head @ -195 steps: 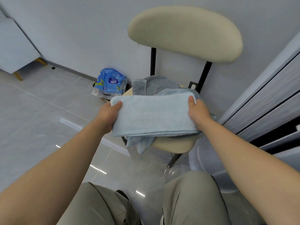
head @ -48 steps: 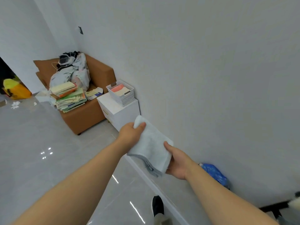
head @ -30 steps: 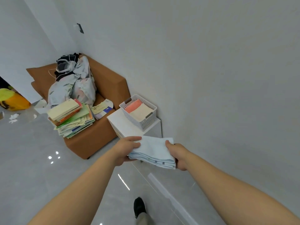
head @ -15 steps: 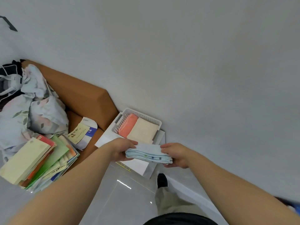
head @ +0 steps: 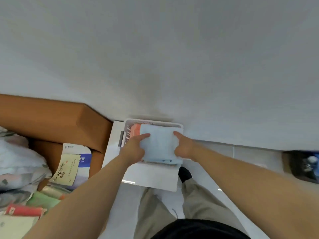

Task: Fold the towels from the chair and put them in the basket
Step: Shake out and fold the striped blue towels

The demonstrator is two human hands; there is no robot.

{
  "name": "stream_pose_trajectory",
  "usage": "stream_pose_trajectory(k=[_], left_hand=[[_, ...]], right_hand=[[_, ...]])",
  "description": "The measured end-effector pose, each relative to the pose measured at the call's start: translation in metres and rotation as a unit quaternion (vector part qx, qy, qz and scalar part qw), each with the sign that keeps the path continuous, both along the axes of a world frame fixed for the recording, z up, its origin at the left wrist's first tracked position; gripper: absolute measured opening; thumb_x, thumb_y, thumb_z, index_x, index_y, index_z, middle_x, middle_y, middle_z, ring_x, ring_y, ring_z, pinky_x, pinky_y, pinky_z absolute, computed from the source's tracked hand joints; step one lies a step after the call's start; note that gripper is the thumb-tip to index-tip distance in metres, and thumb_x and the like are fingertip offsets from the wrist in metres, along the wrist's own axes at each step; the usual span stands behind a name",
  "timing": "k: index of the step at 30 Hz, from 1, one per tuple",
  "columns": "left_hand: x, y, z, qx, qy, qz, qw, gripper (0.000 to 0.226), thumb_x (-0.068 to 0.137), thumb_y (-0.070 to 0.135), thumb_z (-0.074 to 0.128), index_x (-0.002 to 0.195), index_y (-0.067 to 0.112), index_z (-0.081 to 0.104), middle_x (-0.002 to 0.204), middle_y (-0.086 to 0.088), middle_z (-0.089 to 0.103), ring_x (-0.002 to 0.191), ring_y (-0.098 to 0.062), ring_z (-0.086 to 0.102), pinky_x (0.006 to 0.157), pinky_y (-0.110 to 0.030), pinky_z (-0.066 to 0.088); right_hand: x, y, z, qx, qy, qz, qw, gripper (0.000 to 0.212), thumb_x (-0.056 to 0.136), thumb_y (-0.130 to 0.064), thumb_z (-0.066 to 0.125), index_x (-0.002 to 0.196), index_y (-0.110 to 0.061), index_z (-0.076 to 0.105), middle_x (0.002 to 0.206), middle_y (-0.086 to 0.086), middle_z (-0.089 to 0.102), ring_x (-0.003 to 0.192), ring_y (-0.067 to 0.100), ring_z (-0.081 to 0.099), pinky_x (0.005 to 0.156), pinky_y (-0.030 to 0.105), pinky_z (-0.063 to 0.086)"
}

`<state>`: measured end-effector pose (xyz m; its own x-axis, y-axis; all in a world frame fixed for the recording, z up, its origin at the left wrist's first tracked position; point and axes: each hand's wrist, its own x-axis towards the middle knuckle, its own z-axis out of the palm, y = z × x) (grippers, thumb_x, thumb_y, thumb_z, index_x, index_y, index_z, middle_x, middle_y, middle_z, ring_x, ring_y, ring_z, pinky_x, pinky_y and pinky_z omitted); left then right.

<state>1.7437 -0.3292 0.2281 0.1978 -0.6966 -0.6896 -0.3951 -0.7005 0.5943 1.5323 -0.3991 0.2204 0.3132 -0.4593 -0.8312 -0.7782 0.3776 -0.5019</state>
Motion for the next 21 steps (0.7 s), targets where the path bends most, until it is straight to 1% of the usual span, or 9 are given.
stream_pose_trajectory(k=[3, 5, 7, 10, 12, 14, 16, 18, 21], left_hand=[[0.018, -0.011, -0.06, -0.043, -0.023, -0.099, 0.994, 0.076, 0.086, -0.012, 0.044, 0.146, 0.034, 0.045, 0.14, -0.002, 0.04, 0.101, -0.024, 0.059, 0.06, -0.021, 0.054], [0.025, -0.012, -0.096, -0.049, -0.024, -0.134, 0.989, 0.076, 0.089, -0.01, 0.046, 0.15, 0.035, 0.041, 0.149, -0.003, 0.031, 0.098, -0.023, 0.06, 0.055, -0.017, 0.05], [0.031, -0.008, -0.124, -0.044, -0.029, -0.169, 0.984, 0.077, 0.091, -0.007, 0.046, 0.153, 0.036, 0.035, 0.156, 0.001, 0.022, 0.106, -0.022, 0.059, 0.056, -0.014, 0.051], [0.035, 0.0, -0.151, -0.045, -0.044, -0.214, 0.975, 0.077, 0.093, -0.001, 0.051, 0.157, 0.035, 0.027, 0.16, 0.006, 0.015, 0.136, -0.026, 0.043, 0.098, -0.034, 0.053], [0.036, 0.003, -0.161, -0.043, -0.048, -0.232, 0.971, 0.076, 0.094, 0.002, 0.054, 0.157, 0.033, 0.025, 0.161, 0.004, 0.014, 0.141, -0.027, 0.037, 0.111, -0.04, 0.043], [0.034, 0.002, -0.162, -0.036, -0.057, -0.247, 0.967, 0.076, 0.094, 0.004, 0.055, 0.158, 0.029, 0.024, 0.161, 0.0, 0.015, 0.143, -0.026, 0.034, 0.115, -0.037, 0.036], [0.032, 0.0, -0.155, -0.033, -0.08, -0.276, 0.957, 0.077, 0.093, 0.006, 0.056, 0.158, 0.028, 0.023, 0.161, -0.004, 0.015, 0.143, -0.027, 0.033, 0.115, -0.032, 0.034], [0.03, -0.005, -0.139, -0.001, -0.123, -0.293, 0.948, 0.077, 0.09, 0.006, 0.054, 0.157, 0.029, 0.023, 0.159, -0.004, 0.012, 0.136, -0.031, 0.041, 0.111, -0.037, 0.041], [0.018, -0.011, -0.1, 0.031, -0.182, -0.293, 0.938, 0.07, 0.086, 0.007, 0.052, 0.15, 0.022, 0.028, 0.153, -0.005, 0.013, 0.119, -0.036, 0.053, 0.093, -0.045, 0.054]], right_hand=[[0.022, 0.007, -0.038, -0.059, 0.049, -0.009, 0.997, 0.084, 0.093, -0.002, 0.046, 0.16, -0.02, -0.001, 0.093, 0.004, 0.054, 0.081, 0.018, 0.054, 0.072, 0.026, 0.05], [0.033, 0.013, -0.066, -0.106, 0.101, 0.006, 0.989, 0.084, 0.092, -0.006, 0.045, 0.16, -0.023, -0.002, 0.119, 0.014, 0.051, 0.097, 0.027, 0.056, 0.087, 0.038, 0.053], [0.042, 0.02, -0.085, -0.118, 0.159, 0.034, 0.98, 0.086, 0.092, -0.01, 0.046, 0.159, -0.028, -0.004, 0.146, 0.018, 0.033, 0.116, 0.035, 0.053, 0.098, 0.046, 0.049], [0.059, 0.028, -0.099, -0.14, 0.256, 0.08, 0.953, 0.091, 0.09, -0.008, 0.053, 0.159, -0.024, -0.005, 0.152, 0.017, 0.023, 0.117, 0.037, 0.057, 0.085, 0.043, 0.05], [0.074, 0.031, -0.106, -0.176, 0.323, 0.118, 0.922, 0.093, 0.086, -0.01, 0.061, 0.158, -0.013, 0.002, 0.148, 0.018, 0.026, 0.12, 0.033, 0.054, 0.083, 0.039, 0.049], [0.085, 0.034, -0.112, -0.206, 0.364, 0.147, 0.896, 0.083, 0.084, -0.014, 0.065, 0.151, -0.002, 0.019, 0.14, 0.016, 0.031, 0.12, 0.03, 0.049, 0.084, 0.035, 0.049], [0.087, 0.034, -0.112, -0.204, 0.37, 0.137, 0.896, 0.077, 0.083, -0.014, 0.067, 0.147, -0.001, 0.026, 0.136, 0.015, 0.033, 0.117, 0.029, 0.049, 0.082, 0.033, 0.049], [0.078, 0.035, -0.101, -0.202, 0.332, 0.113, 0.915, 0.08, 0.083, -0.013, 0.065, 0.15, -0.007, 0.022, 0.14, 0.016, 0.032, 0.12, 0.031, 0.048, 0.081, 0.034, 0.047], [0.055, 0.043, -0.06, -0.184, 0.266, 0.09, 0.942, 0.072, 0.089, -0.012, 0.055, 0.153, -0.018, 0.023, 0.148, 0.017, 0.026, 0.122, 0.034, 0.048, 0.087, 0.04, 0.049]])
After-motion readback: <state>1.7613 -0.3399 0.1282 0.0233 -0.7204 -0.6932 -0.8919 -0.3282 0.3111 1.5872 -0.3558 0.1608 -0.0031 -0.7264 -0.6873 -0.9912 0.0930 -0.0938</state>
